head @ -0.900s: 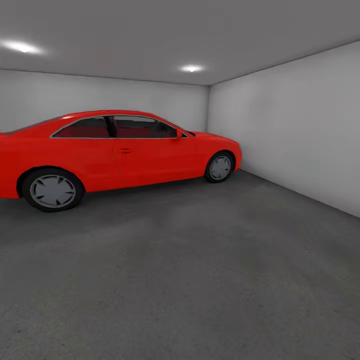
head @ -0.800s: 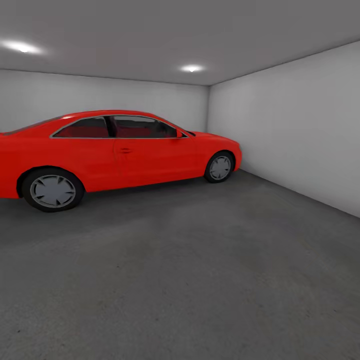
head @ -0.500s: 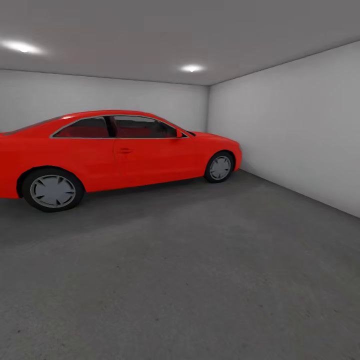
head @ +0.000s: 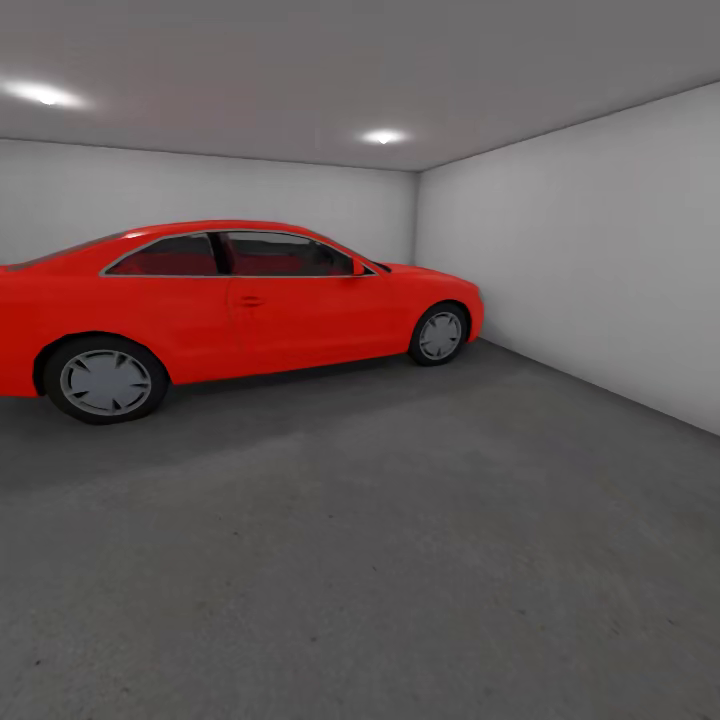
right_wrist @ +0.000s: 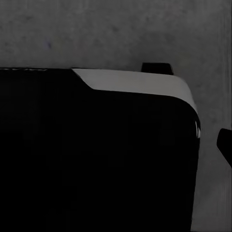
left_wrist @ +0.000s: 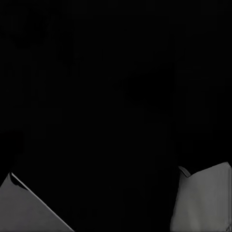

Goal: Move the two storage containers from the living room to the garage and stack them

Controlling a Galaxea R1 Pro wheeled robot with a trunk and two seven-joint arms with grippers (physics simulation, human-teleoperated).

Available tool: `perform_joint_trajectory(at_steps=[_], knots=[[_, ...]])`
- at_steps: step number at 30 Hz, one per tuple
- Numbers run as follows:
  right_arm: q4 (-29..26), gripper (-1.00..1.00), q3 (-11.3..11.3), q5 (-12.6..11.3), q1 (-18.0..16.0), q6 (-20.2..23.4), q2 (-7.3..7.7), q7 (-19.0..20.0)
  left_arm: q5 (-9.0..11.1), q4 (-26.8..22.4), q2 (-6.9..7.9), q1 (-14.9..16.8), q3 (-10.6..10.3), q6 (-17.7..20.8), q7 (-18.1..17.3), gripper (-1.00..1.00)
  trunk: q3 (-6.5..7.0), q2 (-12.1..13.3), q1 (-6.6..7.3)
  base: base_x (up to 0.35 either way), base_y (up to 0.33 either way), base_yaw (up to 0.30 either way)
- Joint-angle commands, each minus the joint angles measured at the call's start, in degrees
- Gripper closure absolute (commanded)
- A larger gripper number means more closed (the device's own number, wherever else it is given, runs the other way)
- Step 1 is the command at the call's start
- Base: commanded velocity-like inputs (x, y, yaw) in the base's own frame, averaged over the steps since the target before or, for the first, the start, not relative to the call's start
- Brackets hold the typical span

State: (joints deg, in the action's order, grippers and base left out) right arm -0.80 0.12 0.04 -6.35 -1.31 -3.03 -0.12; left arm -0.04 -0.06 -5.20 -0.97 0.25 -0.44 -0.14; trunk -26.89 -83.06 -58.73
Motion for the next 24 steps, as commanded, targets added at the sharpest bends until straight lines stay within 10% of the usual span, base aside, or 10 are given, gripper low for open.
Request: perform_joint_trajectory(at_steps=[1, 11, 24], knots=[[-0.30, -1.00, 0.03, 0.02, -0.04, -0.47, 0.33, 0.00, 0.04, -0.01, -0.25, 0.01, -0.06, -0.36, -0.02, -1.00, -0.04, -0.02, 0.00, 0.000, 0.000, 0.000], [-7.88, -1.00, -0.06, 0.13, -0.42, -9.11, 2.45, 0.43, -0.12, -4.53, -1.54, 0.01, -0.36, -5.28, 0.07, -1.00, -0.04, -0.02, 0.00, 0.000, 0.000, 0.000], [-22.55, -1.00, -0.12, 1.43, -0.69, -0.49, 5.87, 0.55, -0.24, -31.05, -1.13, 0.04, -0.28, 13.12, 1.50, -1.00, -0.04, -0.02, 0.00, 0.000, 0.000, 0.000]])
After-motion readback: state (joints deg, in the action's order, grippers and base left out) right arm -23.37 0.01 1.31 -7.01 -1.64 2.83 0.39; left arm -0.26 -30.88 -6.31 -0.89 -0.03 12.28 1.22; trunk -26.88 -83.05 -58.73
